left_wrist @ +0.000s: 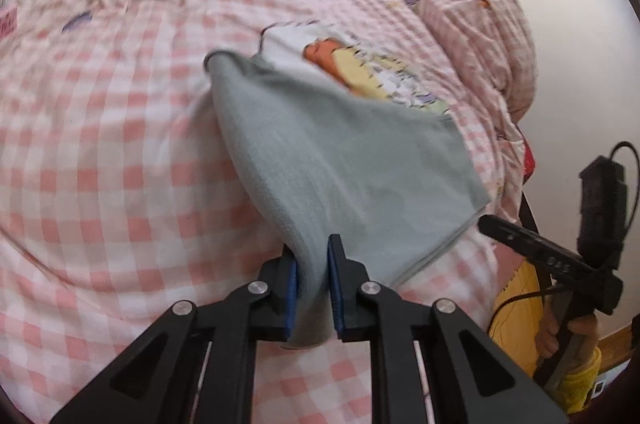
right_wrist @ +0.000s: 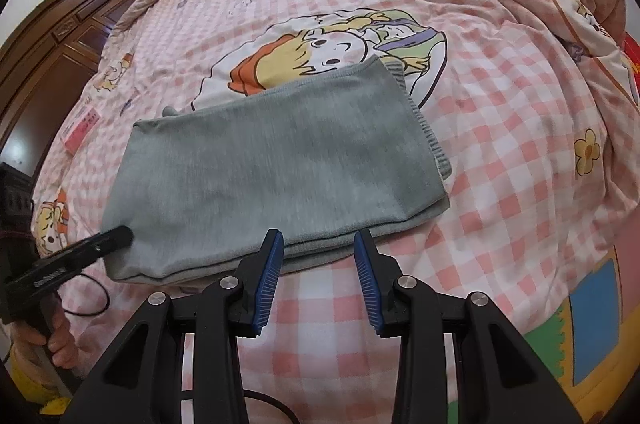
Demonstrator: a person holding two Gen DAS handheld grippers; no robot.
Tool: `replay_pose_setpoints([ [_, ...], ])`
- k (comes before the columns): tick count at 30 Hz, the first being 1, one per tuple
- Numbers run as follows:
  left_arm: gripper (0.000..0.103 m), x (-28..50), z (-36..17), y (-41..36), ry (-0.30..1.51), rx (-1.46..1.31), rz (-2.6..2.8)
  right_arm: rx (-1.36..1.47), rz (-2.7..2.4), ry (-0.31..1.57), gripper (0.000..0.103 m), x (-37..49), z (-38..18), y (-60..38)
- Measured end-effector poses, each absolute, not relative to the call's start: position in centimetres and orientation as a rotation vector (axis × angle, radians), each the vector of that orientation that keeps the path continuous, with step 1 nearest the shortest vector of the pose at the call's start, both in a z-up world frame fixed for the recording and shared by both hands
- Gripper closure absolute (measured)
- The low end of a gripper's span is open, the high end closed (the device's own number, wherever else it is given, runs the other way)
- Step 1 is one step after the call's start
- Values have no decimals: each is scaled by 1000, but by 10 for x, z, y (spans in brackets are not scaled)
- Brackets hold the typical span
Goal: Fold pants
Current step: 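Pinch the pants end with the left gripper and fold it toward the right gripper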
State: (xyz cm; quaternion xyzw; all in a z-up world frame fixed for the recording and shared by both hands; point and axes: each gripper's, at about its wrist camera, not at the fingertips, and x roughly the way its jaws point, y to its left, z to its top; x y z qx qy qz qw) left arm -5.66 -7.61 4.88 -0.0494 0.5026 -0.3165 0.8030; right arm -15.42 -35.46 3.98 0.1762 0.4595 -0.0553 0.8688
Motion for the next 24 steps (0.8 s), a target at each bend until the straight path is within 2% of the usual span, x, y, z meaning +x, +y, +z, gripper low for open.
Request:
replay_pose_setpoints([
  [8, 89, -60, 97, -109, 1014, 11, -747, 403, -114, 910, 66, -165, 51, -364],
  [15, 89, -54, 128, -155, 1039, 105, -833, 441, -121, 854, 66, -178, 60, -378],
  [24, 89, -53, 129, -233, 1067, 240, -918, 501, -156, 826, 66, -194, 56, -402],
])
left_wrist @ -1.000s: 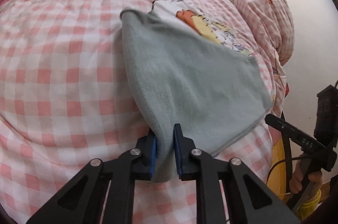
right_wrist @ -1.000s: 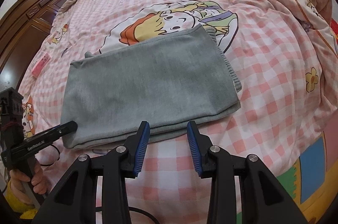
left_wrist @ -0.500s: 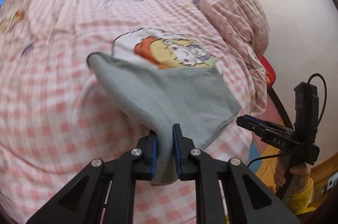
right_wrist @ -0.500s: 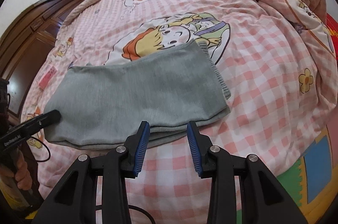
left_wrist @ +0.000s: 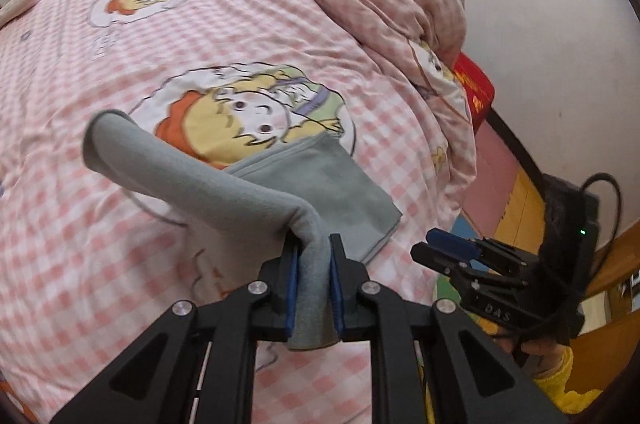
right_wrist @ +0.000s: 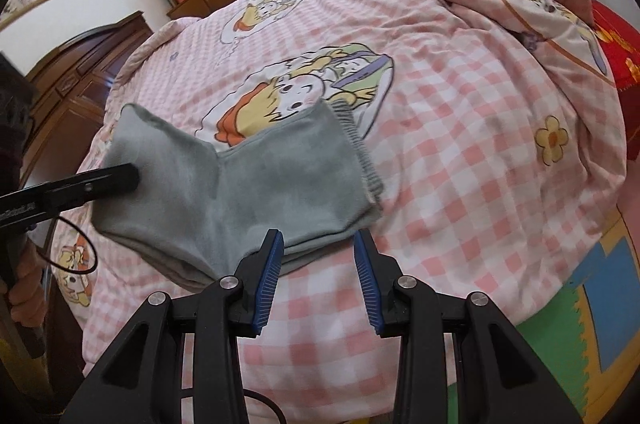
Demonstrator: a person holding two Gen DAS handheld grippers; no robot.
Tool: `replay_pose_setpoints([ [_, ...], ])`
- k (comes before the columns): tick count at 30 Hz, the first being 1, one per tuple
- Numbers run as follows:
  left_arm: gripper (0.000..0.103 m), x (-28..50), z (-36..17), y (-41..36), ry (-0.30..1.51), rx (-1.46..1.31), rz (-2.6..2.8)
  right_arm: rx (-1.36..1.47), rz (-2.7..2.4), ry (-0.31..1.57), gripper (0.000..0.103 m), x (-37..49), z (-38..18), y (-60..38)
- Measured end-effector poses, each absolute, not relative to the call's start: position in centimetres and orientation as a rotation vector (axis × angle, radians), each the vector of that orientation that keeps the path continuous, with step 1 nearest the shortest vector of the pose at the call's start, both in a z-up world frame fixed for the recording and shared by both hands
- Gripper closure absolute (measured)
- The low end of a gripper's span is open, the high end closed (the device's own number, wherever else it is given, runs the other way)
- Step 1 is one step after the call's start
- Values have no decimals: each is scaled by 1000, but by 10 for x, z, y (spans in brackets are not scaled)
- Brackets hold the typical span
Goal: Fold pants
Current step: 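Pinch the pants end with the left gripper and fold it toward the right gripper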
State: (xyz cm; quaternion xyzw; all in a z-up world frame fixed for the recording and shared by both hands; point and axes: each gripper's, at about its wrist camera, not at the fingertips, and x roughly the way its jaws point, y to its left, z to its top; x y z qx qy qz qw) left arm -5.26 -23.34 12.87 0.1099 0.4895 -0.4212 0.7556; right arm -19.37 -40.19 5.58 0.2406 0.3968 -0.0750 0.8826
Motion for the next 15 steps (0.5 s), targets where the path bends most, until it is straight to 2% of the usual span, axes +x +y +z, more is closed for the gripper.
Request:
replay_pose_setpoints([
  [6, 87, -50, 100, -293, 1121, 308, -974, 551, -200, 832, 66, -199, 47, -422],
  [9, 79, -50, 81, -313, 1153, 329, -987, 576, -223, 848, 66, -200, 41, -432],
  [11, 69, -51, 72, -321, 1169, 339, -992, 588, -235, 861, 66, -200, 37, -436],
  [15, 64, -53, 67, -324, 1179, 347, -994, 602, -249, 884, 66, -197, 30, -442],
])
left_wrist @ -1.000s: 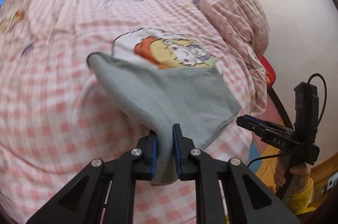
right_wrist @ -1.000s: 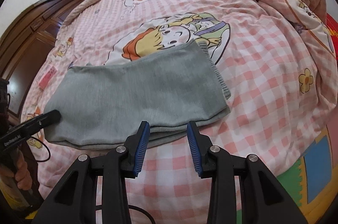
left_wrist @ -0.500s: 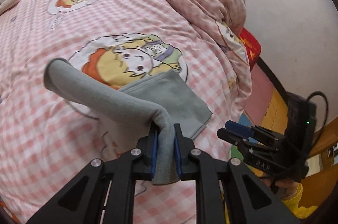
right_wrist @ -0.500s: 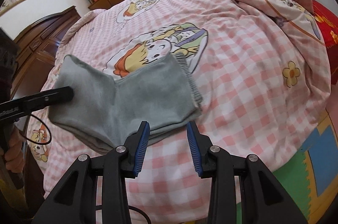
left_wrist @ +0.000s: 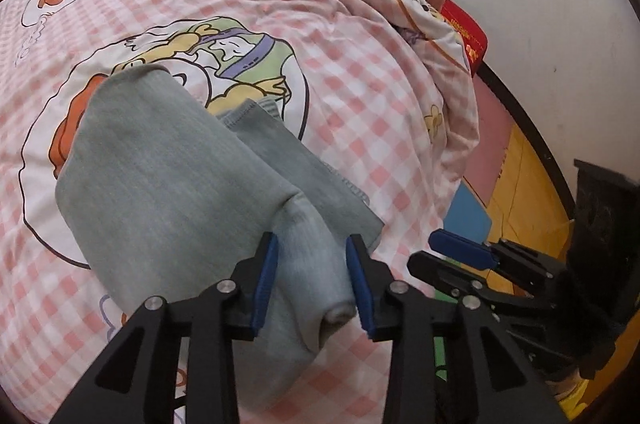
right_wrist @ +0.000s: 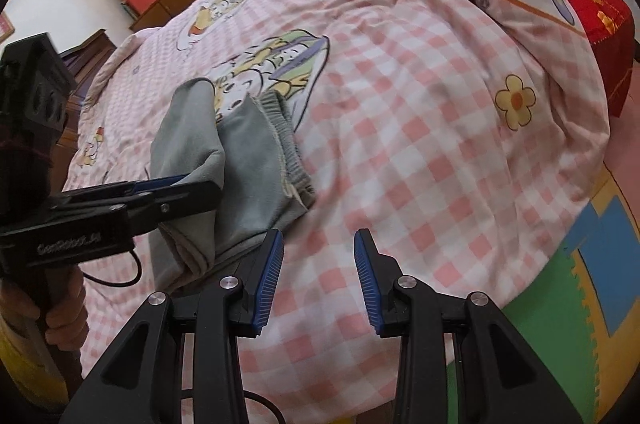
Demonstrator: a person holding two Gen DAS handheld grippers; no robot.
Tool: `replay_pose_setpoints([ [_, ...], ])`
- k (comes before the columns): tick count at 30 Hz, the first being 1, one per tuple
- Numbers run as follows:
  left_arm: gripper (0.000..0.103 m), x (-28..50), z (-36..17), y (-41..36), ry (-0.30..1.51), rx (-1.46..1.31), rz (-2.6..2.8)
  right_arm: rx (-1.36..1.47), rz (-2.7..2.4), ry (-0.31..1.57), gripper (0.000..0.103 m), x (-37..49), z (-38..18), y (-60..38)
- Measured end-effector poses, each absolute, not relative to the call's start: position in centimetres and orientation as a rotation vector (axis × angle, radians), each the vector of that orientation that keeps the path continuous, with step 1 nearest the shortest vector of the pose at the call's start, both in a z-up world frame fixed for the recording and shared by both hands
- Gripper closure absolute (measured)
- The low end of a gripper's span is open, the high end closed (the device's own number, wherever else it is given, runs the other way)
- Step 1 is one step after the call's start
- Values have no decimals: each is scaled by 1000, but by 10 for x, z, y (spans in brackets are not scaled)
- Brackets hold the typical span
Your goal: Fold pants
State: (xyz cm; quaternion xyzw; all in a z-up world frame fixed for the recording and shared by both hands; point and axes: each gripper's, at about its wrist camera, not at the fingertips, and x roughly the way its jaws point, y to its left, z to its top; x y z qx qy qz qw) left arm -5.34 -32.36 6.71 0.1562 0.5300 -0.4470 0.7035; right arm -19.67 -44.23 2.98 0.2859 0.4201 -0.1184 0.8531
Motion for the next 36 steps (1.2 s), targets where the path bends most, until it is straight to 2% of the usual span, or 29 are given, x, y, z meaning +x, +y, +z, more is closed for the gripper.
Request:
replay_pose_setpoints([
  [2, 52, -52, 75, -317, 1176, 324, -988, 605, -253, 893, 66, -193, 27, -444],
  [5, 40, -50, 93, -304, 1151, 278, -993, 603, -250, 899, 66, -187, 28, -446],
  [8, 35, -47, 108, -286, 1103, 247, -980, 593, -237, 885, 66, -179, 35, -447],
  [12, 35, -36, 105, -259, 1076, 240, -871, 564, -189, 862, 66, -162, 49, -441],
  [22, 35, -7, 63, -204, 1170, 147, -703, 513, -81, 896, 66, -121, 53, -412],
  [27, 35, -3, 47, -189, 1197, 121, -670, 512, -63, 923, 62, -104, 48, -407],
  [36, 35, -4, 37, -183, 1217, 104, -666, 544, -73, 959, 61, -91, 32, -412],
])
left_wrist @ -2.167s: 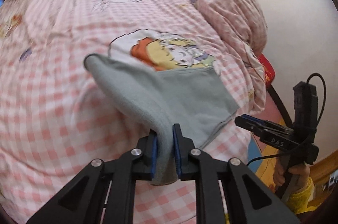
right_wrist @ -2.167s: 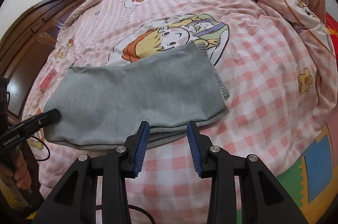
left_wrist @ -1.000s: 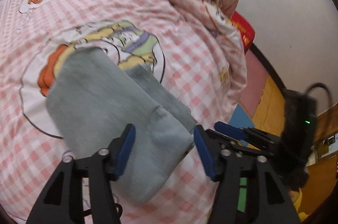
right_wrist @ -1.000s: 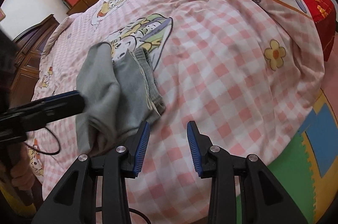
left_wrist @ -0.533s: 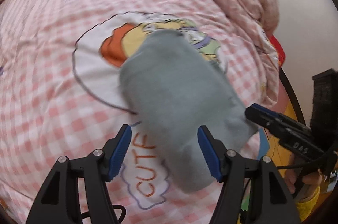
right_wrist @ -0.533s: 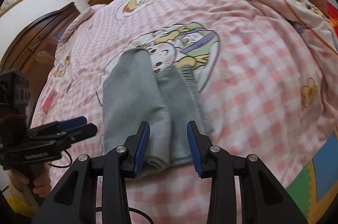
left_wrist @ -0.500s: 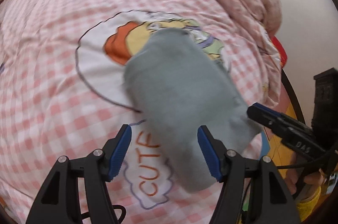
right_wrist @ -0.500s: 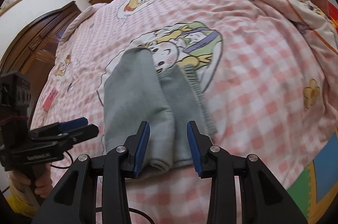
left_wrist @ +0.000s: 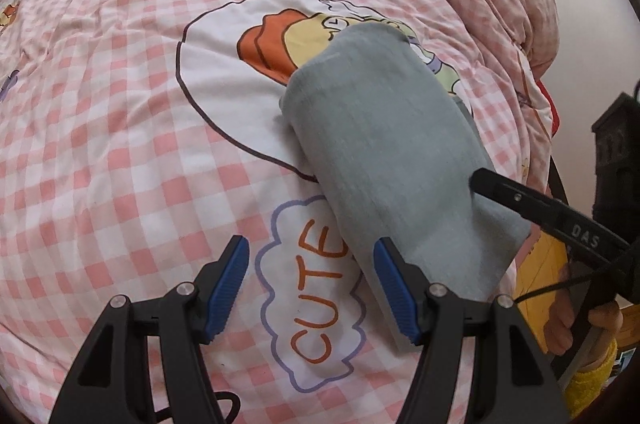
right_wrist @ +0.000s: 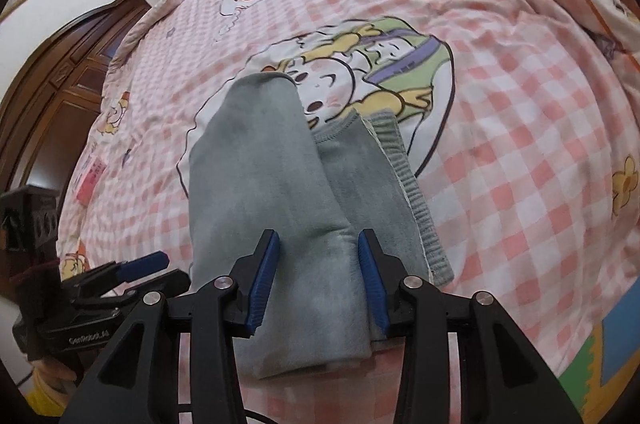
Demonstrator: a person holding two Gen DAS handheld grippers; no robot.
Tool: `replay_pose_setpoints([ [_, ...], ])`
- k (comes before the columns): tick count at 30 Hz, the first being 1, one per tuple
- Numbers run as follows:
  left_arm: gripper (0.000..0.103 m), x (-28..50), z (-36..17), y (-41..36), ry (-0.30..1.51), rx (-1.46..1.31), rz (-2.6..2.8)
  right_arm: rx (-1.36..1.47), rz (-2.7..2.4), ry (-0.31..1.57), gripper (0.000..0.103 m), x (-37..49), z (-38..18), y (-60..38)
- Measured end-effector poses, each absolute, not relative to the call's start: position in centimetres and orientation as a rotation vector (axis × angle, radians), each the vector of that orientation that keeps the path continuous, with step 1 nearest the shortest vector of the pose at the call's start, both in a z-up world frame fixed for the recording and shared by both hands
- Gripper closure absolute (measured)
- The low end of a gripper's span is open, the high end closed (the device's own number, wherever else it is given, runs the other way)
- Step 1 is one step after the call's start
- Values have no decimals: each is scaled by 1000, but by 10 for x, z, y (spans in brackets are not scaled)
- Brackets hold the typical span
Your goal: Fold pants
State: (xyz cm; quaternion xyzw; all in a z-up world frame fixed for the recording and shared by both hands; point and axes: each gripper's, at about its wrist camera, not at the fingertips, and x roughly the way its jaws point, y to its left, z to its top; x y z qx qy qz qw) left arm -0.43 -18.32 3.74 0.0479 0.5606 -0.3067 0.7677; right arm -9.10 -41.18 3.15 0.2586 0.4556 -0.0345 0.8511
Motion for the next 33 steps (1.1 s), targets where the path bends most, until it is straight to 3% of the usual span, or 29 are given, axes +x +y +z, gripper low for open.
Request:
replay_pose_setpoints([
  [5, 35, -6, 38, -183, 1213, 104, -667, 573, -61, 966, 62, -92, 24, -410],
  [8, 35, -6, 39, -184, 1211, 103, -664, 531, -49, 922, 86, -97, 33, -401],
  [12, 35, -8, 41, -184, 1199, 101, -668, 528, -22, 819, 90, -113, 58, -401],
  [17, 35, -8, 46, -187, 1175, 88, -678, 501, -91, 749, 90, -135, 81, -419],
  [23, 35, -9, 44, -202, 1167, 82, -722, 512, -165, 841, 90, -124, 44, -436],
  [28, 35, -14, 40, -211, 1171, 74, -746, 472, -216, 889, 84, -121, 21, -440],
  [30, 35, -13, 40, -214, 1184, 49, -762, 467, -219, 892, 77, -123, 23, -444],
  [33, 35, -11, 43, -218, 1176, 27, -774, 446, -234, 892, 75, -128, 38, -445],
])
